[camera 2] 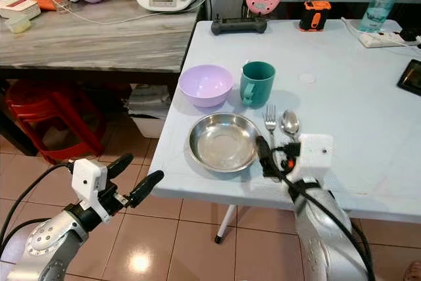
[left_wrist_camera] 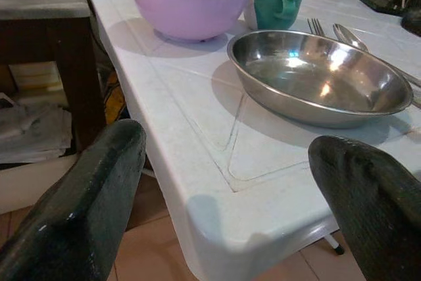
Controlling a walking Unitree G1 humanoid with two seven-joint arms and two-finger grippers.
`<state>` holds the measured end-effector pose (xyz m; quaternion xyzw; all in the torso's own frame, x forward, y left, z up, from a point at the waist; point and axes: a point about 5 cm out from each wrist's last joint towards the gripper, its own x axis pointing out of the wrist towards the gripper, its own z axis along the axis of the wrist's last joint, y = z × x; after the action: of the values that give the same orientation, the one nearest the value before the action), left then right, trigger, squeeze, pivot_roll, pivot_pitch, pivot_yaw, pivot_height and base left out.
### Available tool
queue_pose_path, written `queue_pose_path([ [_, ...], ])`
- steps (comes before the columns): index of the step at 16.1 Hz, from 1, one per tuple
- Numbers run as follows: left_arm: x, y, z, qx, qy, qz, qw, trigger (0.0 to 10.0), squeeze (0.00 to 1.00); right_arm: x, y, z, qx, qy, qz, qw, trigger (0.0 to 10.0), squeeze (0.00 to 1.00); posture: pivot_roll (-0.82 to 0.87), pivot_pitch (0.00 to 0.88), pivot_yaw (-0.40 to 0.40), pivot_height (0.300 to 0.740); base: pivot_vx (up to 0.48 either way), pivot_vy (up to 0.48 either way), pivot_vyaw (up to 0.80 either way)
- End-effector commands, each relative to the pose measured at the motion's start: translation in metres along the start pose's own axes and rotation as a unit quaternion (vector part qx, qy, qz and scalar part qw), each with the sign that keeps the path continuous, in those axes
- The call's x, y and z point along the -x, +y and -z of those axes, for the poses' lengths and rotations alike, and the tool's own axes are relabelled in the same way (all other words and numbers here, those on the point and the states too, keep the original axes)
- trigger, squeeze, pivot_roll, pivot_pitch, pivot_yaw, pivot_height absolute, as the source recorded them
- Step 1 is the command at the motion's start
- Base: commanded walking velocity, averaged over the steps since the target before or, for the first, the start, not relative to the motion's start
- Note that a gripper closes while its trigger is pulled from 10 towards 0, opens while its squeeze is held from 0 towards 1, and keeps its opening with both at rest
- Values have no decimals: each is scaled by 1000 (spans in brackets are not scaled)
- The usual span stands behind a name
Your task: Setting the table
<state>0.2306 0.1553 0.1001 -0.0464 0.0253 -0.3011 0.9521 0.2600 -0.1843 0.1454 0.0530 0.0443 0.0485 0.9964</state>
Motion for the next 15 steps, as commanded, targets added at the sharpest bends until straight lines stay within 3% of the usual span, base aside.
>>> queue_pose_path([
  [1,1,0,-3,-18,2,15,1000,10000,0,-6,4,-4,-8,-2,-15,1000,10000,0,-130,128,65,740,0,0,0],
  [7,0,1,-7,-23,-3,19,1000,10000,0,-16,13,6,-13,41,-49,998,10000,0,-126,142,66,740,0,0,0],
  [15,-4,-4,-10,-22,-14,38,999,10000,0,-30,13,17,-12,73,-77,994,10000,0,-126,146,69,740,0,0,0],
])
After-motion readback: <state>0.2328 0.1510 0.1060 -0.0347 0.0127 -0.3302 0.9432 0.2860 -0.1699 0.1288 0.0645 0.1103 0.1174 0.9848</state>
